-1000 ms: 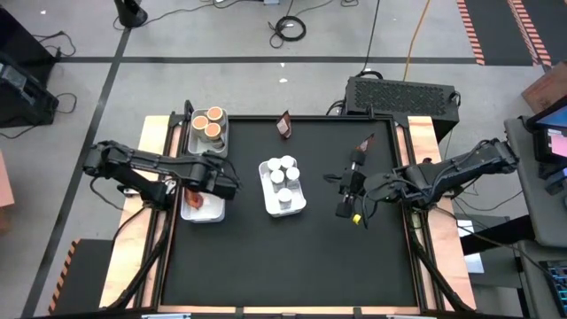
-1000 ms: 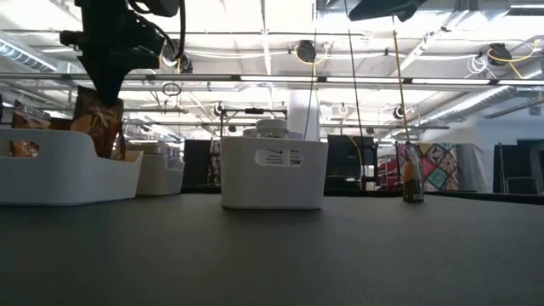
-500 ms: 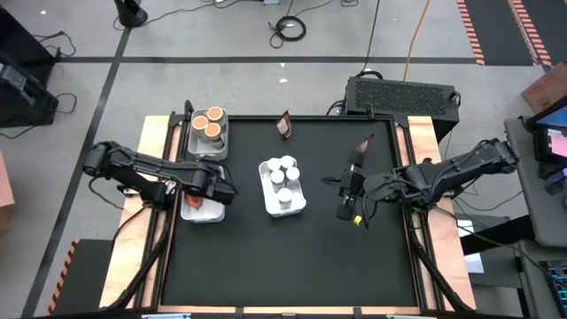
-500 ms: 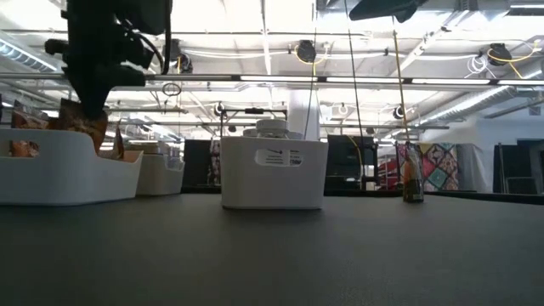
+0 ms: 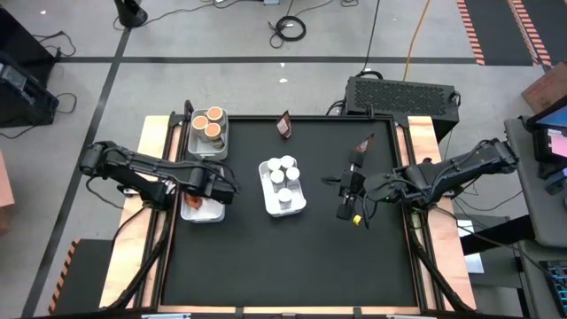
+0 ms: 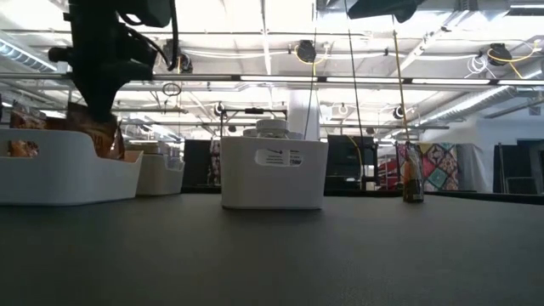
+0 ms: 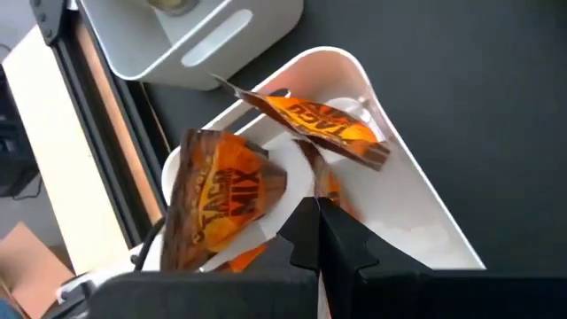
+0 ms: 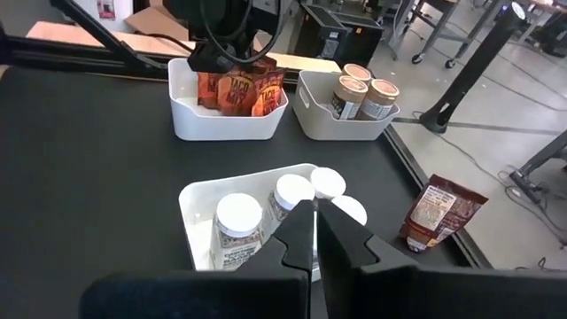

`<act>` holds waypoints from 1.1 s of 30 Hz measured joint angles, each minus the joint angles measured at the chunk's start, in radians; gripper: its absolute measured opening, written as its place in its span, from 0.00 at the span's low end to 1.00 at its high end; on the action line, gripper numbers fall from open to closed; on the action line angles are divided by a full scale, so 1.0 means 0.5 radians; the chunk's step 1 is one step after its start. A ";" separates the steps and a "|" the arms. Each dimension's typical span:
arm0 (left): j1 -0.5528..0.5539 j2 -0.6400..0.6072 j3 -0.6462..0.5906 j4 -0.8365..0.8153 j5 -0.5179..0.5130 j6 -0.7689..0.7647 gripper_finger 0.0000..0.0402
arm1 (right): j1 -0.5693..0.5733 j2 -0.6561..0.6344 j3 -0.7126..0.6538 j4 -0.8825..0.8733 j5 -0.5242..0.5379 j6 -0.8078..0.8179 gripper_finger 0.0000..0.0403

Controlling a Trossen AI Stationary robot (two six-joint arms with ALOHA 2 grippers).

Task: Sort spices by type
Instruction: Adjust the orange seasoning pack into the left white bin, then put the orange seasoning pack into the left white bin

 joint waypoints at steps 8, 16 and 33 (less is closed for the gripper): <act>0.000 -0.005 0.000 -0.094 -0.021 -0.003 0.02 | 0.000 0.000 0.000 -0.005 -0.001 0.033 0.00; 0.017 -0.005 0.000 -0.124 -0.052 -0.071 0.11 | 0.000 0.000 0.000 -0.004 -0.001 0.033 0.00; 0.043 -0.004 0.233 -0.160 -0.003 0.145 0.50 | -0.014 0.000 0.000 -0.029 0.002 -0.029 0.00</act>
